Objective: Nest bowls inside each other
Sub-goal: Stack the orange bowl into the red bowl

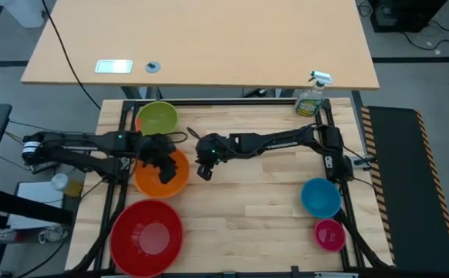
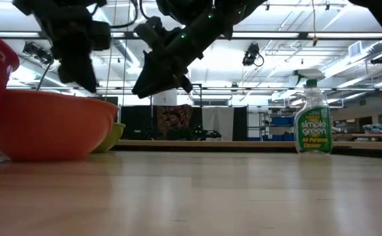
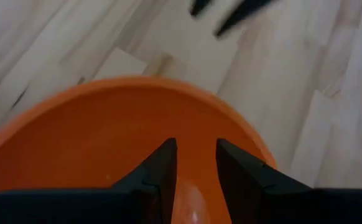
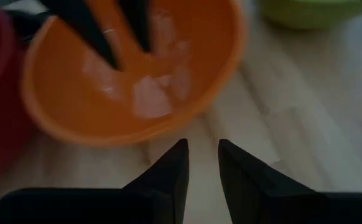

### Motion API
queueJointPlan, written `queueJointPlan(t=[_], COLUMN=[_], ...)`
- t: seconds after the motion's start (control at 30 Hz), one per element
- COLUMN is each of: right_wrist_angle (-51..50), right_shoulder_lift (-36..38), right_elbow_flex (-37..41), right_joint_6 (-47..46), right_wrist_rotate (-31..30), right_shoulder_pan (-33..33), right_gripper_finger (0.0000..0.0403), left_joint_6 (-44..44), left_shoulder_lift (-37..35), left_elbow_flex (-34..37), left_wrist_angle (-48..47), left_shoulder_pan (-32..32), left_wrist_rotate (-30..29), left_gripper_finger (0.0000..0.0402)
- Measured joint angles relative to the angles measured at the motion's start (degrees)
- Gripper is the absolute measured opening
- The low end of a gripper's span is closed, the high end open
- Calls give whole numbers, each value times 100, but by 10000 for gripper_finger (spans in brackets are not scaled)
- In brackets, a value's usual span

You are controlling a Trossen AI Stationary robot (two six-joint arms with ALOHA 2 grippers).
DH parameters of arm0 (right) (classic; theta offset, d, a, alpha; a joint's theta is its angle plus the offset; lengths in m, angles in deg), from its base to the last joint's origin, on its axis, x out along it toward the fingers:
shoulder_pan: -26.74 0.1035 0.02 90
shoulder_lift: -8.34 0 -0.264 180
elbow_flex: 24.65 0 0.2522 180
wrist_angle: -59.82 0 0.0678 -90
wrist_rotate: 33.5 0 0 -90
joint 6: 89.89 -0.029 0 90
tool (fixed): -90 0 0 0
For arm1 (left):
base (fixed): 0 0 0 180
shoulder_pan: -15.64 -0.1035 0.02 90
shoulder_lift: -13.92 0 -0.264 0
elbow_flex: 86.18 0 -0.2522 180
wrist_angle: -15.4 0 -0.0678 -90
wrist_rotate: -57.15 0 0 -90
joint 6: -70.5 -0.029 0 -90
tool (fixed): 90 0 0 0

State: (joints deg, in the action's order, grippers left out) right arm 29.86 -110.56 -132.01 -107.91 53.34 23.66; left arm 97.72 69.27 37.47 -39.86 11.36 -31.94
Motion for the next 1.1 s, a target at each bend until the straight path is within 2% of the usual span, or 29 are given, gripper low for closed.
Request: queueJointPlan(t=[0.13,0.37,0.57,0.8,1.1], right_wrist_angle=[505,1275,1686,1744,1433], right_shoulder_lift=[-4,-451,-660,-993,-989], right_elbow_flex=[0,9,-2,-2,-9], right_joint_6=[-147,-293,-1,59,-4], right_wrist_rotate=[-71,-116,-328,-311,-289], right_shoulder_pan=[-81,-164,-62,-42,-31], right_gripper_finger=[124,210,255,256,220], left_joint_6=[144,218,-51,-333,-189], left_shoulder_lift=[-397,-1070,-1530,-1657,-1651], left_elbow_flex=[0,-20,-430,-930,-1040], left_wrist_angle=[-221,-304,-353,-444,-797], left_shoulder_pan=[0,1,75,74,257], left_wrist_rotate=[0,25,0,-120,35], left_gripper_finger=[116,116,116,116,116])
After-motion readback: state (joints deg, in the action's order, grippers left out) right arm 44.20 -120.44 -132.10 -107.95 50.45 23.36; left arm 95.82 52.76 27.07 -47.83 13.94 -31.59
